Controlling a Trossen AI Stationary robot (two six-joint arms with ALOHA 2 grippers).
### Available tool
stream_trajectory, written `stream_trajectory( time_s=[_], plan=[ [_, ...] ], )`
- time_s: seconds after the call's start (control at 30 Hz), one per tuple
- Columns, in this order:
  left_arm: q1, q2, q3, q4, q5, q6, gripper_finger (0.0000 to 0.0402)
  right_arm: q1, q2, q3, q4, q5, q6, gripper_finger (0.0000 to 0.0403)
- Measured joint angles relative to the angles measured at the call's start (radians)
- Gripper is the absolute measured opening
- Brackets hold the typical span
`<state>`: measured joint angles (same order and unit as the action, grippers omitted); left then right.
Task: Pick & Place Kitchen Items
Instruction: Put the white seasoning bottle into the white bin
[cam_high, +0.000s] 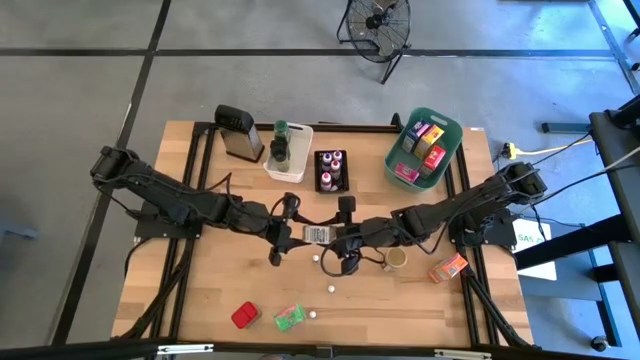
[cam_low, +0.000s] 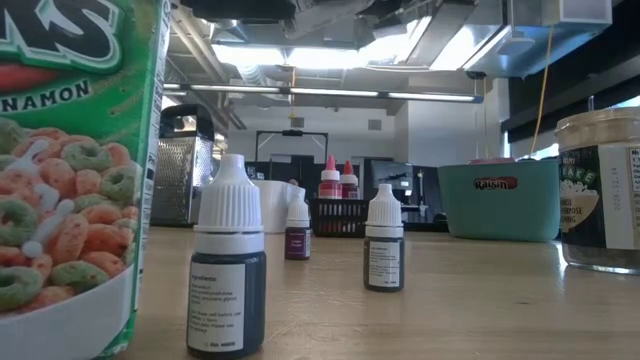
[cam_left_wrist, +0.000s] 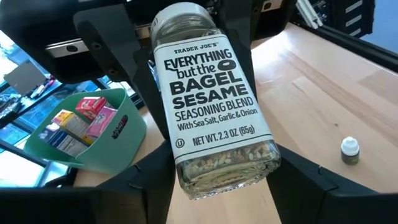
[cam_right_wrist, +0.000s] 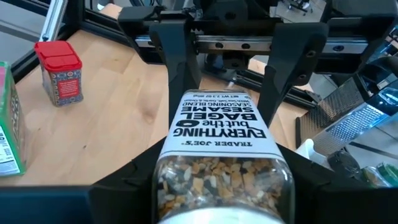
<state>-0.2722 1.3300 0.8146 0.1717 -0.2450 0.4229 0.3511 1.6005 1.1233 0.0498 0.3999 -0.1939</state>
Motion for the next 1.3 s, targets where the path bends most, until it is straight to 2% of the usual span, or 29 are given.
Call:
stream_trajectory(
  time_s=[0.63, 1.13, 1.3],
  plan=[
    [0.001, 0.002, 0.0, 0.026, 0.088, 0.005, 0.0202, 0.014, 0.0, 0.003, 0.002, -0.022, -0.002, 0.0291],
    [0.002, 0.002, 0.002, 0.077, 0.115, 0.001, 0.0201, 0.024, 0.002, 0.007, 0.228, -0.048, -0.283, 0.0296],
    [0.009, 0.002, 0.005, 0.11, 0.132, -0.01, 0.02, 0.023, 0.002, 0.05, 0.231, -0.054, -0.314, 0.0296]
  ],
)
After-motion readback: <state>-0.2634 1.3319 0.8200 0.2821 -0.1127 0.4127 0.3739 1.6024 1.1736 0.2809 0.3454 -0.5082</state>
